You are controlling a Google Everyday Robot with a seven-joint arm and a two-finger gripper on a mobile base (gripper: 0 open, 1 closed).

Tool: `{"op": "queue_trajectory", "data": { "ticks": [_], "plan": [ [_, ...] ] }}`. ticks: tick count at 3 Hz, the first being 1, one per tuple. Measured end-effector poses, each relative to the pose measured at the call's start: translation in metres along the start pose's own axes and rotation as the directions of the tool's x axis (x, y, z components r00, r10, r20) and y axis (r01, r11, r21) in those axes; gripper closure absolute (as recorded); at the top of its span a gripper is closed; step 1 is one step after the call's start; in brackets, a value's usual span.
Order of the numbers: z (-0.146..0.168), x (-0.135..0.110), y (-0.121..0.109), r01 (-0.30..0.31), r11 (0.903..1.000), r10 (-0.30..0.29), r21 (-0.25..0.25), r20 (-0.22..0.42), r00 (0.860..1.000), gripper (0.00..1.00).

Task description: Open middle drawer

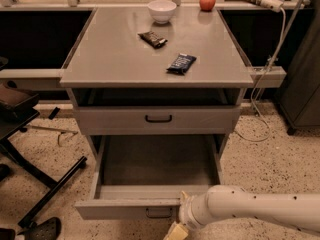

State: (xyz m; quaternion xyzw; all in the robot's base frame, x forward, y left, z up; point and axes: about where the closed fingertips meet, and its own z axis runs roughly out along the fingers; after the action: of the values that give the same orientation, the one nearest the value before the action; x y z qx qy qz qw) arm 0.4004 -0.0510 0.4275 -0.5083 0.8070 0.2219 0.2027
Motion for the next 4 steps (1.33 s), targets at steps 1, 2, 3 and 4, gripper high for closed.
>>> {"op": "queue_trajectory", "data": {
  "ticks": [1, 2, 3, 4],
  "plan": [
    [-0.004, -0.003, 0.001, 0.000, 1.0000, 0.000, 0.000, 0.000, 1.000, 0.00],
    [-0.008, 0.002, 0.018, -0.032, 0.9985, 0.031, -0.044, -0.024, 0.999, 0.00],
    [-0.008, 0.002, 0.018, -0.032, 0.9985, 0.031, -0.044, -0.024, 0.999, 0.00],
    [-0.006, 0.002, 0.021, -0.027, 0.9976, 0.026, -0.064, -0.019, 0.999, 0.00]
  ]
}}
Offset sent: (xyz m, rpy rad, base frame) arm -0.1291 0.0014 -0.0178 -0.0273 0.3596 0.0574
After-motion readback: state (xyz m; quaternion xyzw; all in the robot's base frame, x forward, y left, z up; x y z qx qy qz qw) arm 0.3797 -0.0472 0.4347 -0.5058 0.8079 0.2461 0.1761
